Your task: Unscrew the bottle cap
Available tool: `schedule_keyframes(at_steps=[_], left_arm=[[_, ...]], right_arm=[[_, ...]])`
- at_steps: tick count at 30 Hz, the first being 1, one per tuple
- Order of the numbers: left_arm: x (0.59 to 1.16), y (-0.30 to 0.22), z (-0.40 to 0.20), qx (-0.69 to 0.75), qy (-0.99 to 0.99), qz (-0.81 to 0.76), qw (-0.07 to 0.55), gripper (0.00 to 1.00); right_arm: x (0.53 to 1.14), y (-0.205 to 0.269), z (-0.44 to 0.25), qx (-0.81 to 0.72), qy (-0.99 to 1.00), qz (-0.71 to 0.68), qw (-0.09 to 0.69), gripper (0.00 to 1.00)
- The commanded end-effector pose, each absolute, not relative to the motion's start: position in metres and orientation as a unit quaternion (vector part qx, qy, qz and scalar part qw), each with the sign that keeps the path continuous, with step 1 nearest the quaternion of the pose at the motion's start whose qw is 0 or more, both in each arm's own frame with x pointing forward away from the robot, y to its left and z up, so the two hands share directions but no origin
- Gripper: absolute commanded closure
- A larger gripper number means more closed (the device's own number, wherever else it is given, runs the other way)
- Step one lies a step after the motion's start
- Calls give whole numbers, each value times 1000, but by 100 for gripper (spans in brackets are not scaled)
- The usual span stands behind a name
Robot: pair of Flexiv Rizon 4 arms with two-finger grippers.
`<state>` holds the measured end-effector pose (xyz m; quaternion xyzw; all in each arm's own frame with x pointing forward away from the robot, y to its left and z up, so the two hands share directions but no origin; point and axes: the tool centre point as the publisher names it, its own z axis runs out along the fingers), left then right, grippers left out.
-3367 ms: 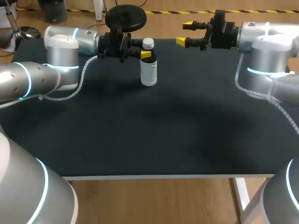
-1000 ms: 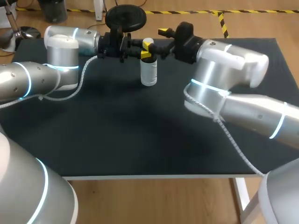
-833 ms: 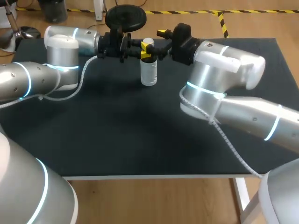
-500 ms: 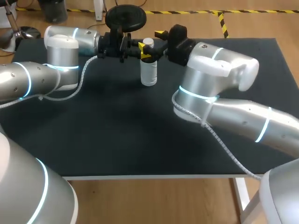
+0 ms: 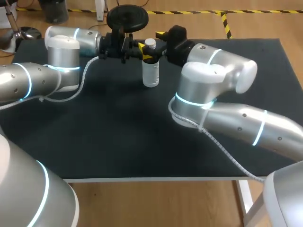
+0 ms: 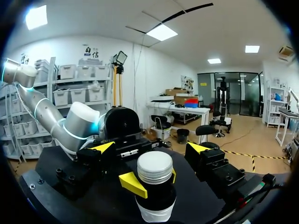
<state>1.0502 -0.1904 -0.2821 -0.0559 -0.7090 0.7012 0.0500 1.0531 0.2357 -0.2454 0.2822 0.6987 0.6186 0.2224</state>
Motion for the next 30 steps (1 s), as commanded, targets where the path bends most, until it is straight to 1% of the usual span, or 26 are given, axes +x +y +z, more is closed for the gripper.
schedule_keyframes(at_steps=[1,11,14,15,17,19,21,22,27,30], left_arm=[[1050,-191,-282,-56,-710,701,50,100],[1050,-191,-282,-56,-710,701,50,100],[1050,-191,-282,-56,-710,701,50,100],[1050,-191,-282,-56,-710,701,50,100],[1050,-191,-282,-56,-710,701,50,100],[1050,-191,-282,-56,-710,701,50,100],[1050,-191,-282,-56,-710,701,50,100],[1050,-191,-282,-56,-710,701,50,100],[1050,-191,-282,-56,-710,701,50,100],[1050,-191,-282,-56,-710,701,50,100]], right_arm=[[1056,239,-247,286,698,617,225,0],[1060,241,-248,285,701,615,222,0],[1061,242,-249,284,702,615,220,3],[1062,242,-250,284,702,615,219,8],[1063,242,-250,284,702,615,218,23],[1063,242,-250,284,702,615,218,40],[1064,242,-251,285,703,614,218,50],[1064,242,-251,285,704,613,218,52],[1066,240,-251,286,703,614,215,53],[1066,240,-252,285,703,615,214,56]])
